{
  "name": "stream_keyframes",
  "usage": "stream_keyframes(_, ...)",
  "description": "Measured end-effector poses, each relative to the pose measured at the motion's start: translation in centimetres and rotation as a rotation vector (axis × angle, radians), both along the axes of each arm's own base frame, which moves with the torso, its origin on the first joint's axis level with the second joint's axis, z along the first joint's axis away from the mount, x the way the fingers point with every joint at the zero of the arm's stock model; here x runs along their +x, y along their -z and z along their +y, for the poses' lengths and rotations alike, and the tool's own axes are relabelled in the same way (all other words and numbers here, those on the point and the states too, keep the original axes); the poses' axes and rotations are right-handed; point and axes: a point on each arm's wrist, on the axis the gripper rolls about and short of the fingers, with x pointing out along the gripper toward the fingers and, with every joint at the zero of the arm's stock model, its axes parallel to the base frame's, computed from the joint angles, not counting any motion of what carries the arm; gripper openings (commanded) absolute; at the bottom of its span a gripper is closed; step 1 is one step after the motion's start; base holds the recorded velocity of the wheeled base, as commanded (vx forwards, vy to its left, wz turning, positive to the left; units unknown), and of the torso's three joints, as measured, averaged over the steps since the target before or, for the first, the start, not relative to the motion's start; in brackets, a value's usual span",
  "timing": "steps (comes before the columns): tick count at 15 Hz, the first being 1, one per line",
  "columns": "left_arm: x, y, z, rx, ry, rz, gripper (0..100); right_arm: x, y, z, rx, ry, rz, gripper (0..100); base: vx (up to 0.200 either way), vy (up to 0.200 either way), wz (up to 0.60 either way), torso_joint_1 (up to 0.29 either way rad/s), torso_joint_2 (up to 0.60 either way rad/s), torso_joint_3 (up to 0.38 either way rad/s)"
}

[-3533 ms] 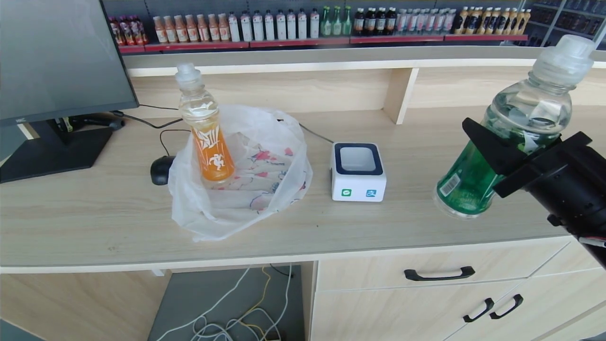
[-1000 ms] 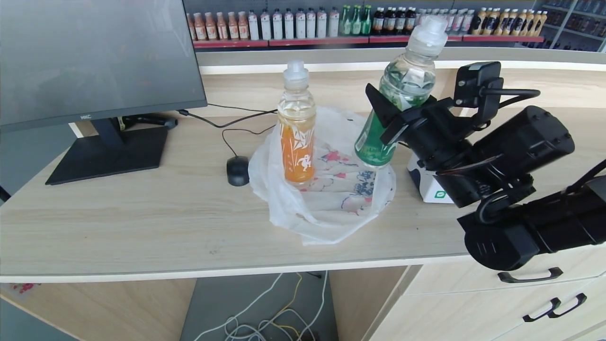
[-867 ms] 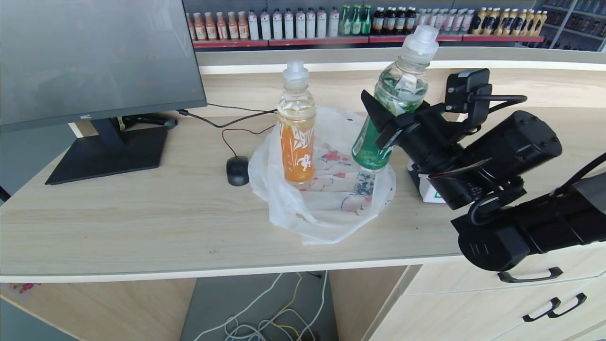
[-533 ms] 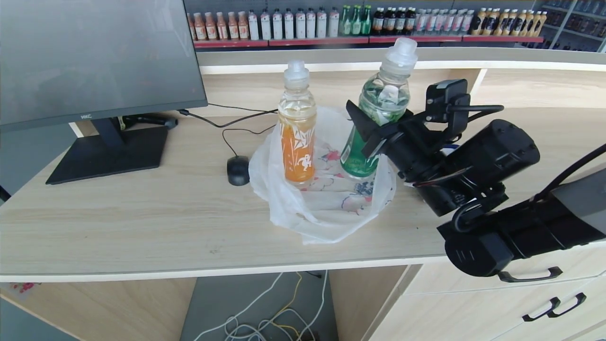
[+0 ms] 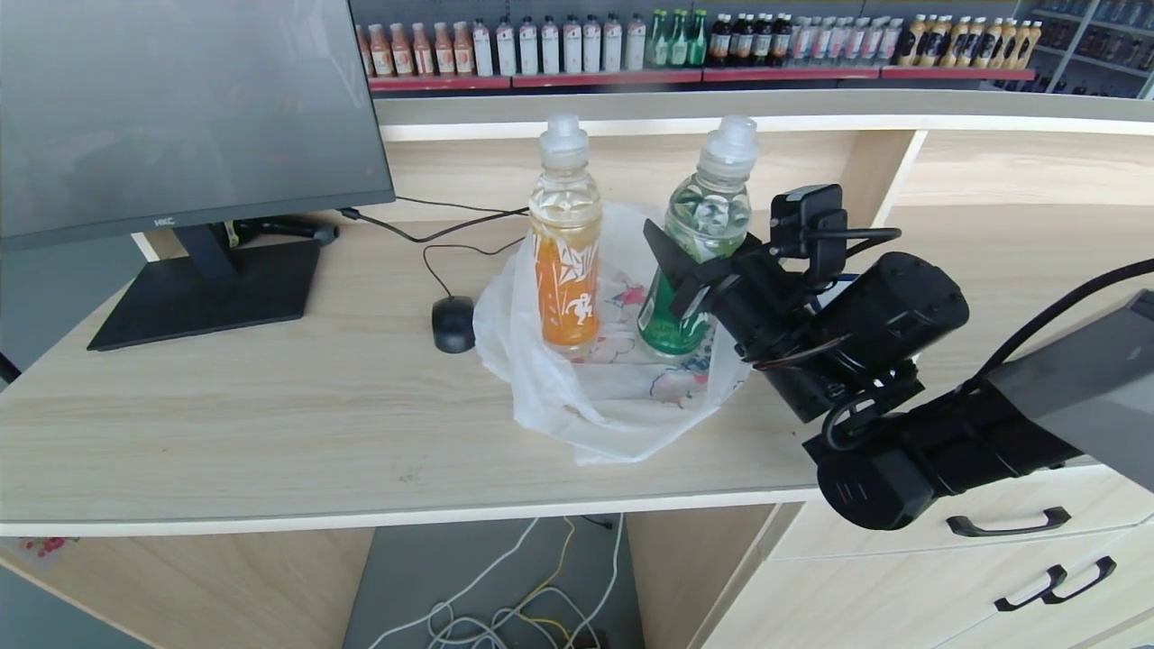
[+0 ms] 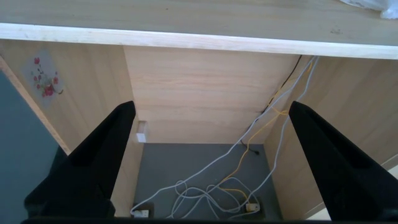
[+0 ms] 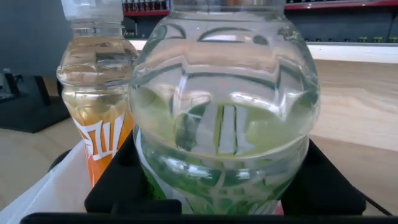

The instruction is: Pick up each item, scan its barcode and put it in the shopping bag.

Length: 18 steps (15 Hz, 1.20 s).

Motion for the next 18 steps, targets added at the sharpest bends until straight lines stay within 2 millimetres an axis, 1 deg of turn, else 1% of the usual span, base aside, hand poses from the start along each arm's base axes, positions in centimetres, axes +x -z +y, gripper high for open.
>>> stream_keyframes(11,0.0,0.0,0.0,0.000,0.000,0.000,100,0.7,1.9,0.6,-0.023,-0.006,0.041,0,0.000,0.000,0.00,0.000,0.00,0.000)
stream_keyframes(18,0.0,0.0,0.0,0.000,0.000,0.000,100,0.9,2.2,0.7,-0.027,-0.006,0.048,0,0.000,0.000,0.00,0.000,0.00,0.000)
